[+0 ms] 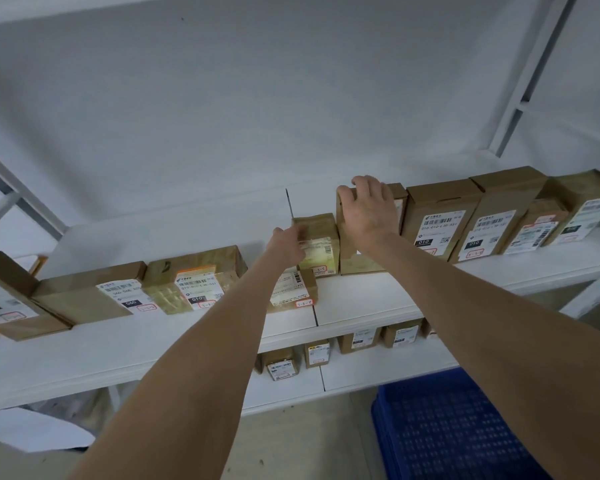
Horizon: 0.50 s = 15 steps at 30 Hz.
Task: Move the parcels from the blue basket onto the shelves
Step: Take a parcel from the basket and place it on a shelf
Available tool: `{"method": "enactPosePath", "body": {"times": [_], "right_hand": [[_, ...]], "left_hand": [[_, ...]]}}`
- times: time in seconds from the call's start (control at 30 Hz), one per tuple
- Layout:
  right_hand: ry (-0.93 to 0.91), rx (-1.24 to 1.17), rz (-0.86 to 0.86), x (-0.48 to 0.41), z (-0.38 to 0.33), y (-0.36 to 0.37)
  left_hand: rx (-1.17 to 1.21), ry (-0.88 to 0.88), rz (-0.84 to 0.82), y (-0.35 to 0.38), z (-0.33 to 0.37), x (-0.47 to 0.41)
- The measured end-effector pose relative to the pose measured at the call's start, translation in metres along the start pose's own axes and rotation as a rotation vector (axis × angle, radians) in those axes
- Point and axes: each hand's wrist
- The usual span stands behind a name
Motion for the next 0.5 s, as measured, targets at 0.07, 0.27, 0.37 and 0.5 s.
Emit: {"method": "enactPosePath", "body": {"times": [0.07, 0.27, 0.37, 0.5], "right_hand": [[-0.134, -0.052, 0.112, 0.003, -0.012, 0.002], [-0.436, -0.072, -0.087, 0.027, -0.065, 0.026], [-0.455, -0.070, -0.145, 0.032, -0.082, 0.038], [-0.419, -0.103, -0.271, 0.031, -0.108, 0.056]], "left_hand": [[-0.062, -0.018, 0.033, -0.007, -0.007, 0.008], [-0.226, -0.063, 0.118, -0.017, -0.046, 0.032], [-0.258, -0.137, 0.173, -0.018, -0.068, 0.043], [-0.253, -0.167, 0.112, -0.018, -0.096, 0.054]]}}
Point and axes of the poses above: each hand's wrist, its own x-axis away from the middle knuckle, its own y-axis out of the palm, z = x × y, and after that the axes turned 2 degrees about -y, right-handed
